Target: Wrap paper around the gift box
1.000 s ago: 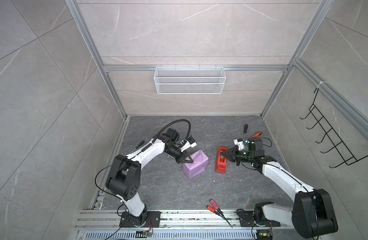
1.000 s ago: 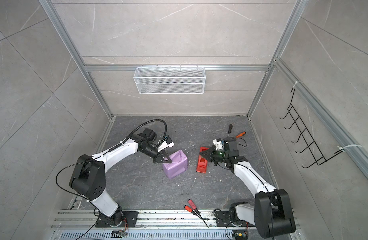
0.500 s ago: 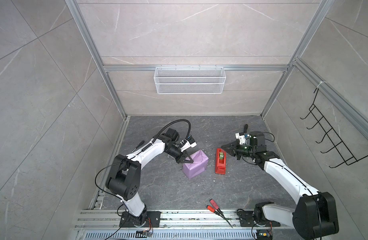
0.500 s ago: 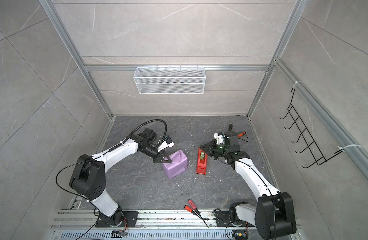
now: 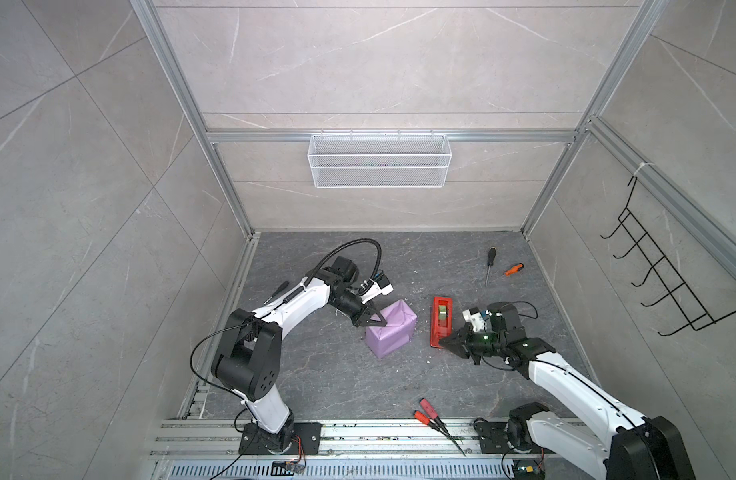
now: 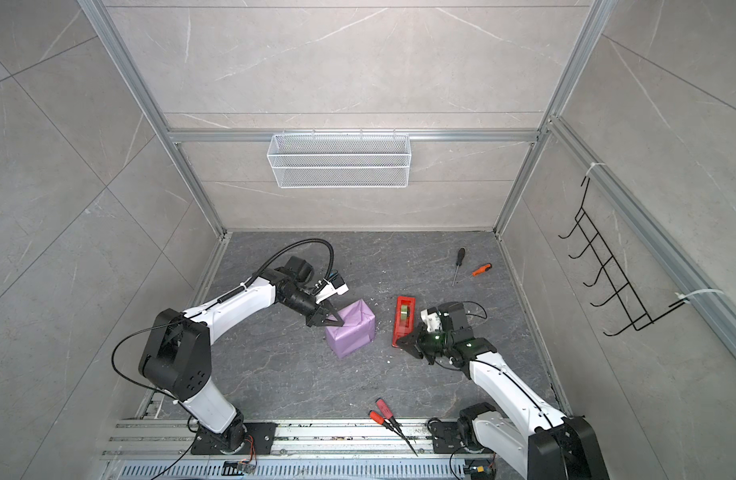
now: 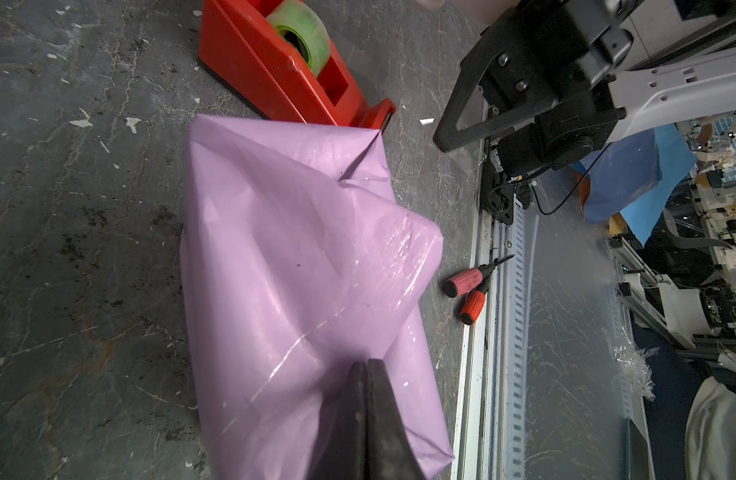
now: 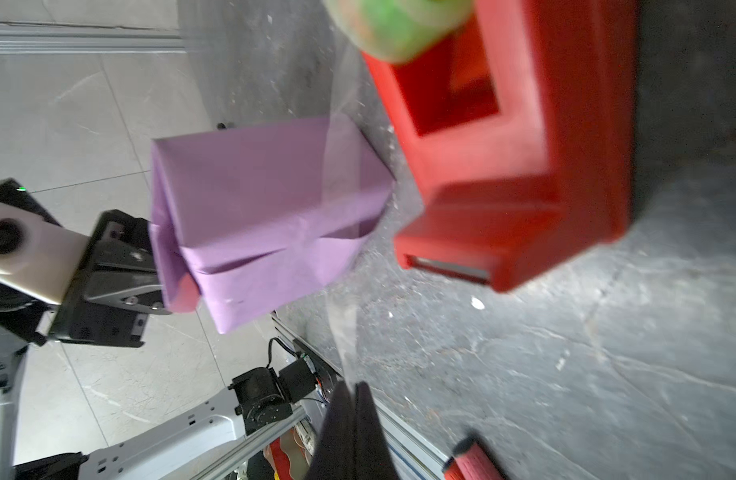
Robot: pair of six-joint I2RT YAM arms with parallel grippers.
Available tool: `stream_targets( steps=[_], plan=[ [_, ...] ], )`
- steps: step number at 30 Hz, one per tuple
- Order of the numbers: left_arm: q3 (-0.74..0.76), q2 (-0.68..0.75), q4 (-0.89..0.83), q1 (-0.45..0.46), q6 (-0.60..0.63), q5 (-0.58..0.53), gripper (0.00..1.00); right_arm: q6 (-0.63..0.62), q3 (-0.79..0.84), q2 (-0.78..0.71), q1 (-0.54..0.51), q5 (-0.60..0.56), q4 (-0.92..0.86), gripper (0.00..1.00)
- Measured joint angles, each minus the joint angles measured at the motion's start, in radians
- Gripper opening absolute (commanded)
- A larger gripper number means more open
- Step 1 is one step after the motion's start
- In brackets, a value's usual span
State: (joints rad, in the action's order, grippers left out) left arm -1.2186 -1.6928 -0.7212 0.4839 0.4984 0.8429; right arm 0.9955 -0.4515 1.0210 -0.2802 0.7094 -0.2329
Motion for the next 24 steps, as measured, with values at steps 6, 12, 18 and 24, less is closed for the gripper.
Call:
stream_targets(
  steps=[6, 12, 18, 24],
  plan=[
    [0.000, 0.000, 0.000, 0.000, 0.000, 0.000, 0.00, 0.003, 0.046, 0.006, -0.019, -0.023, 0.002, 0.00],
    [0.000, 0.000, 0.000, 0.000, 0.000, 0.000, 0.00, -0.002, 0.050, 0.055, -0.024, -0.048, 0.021, 0.00],
    [0.000, 0.000, 0.000, 0.000, 0.000, 0.000, 0.00, -0.034, 0.045, 0.222, -0.024, -0.094, 0.116, 0.00],
    [0.000, 0.000, 0.000, 0.000, 0.000, 0.001, 0.00, -0.071, 0.006, 0.261, -0.037, -0.120, 0.102, 0.00]
  ],
)
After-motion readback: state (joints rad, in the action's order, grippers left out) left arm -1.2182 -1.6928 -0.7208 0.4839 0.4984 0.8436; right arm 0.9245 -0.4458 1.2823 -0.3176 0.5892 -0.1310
